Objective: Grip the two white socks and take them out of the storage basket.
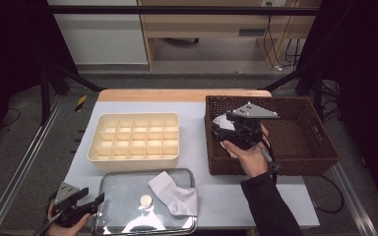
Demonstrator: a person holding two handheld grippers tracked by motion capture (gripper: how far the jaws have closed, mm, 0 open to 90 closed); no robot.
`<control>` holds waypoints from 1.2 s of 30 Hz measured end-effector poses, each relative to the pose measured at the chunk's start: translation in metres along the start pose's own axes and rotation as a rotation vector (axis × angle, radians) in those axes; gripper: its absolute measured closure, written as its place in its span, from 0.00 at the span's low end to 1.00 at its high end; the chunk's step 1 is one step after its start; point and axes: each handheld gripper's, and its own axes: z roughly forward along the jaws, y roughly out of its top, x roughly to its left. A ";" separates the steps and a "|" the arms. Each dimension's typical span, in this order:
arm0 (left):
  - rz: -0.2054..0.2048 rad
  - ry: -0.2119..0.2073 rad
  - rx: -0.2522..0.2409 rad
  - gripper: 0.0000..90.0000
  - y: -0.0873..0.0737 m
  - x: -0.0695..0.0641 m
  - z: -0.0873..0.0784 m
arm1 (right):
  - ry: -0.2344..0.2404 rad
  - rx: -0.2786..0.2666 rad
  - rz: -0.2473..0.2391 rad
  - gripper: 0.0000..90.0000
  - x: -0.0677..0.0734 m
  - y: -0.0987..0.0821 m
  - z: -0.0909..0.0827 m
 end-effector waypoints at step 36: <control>-0.002 0.000 0.000 0.37 -0.001 0.000 0.000 | -0.218 0.120 0.040 0.40 -0.073 0.005 0.077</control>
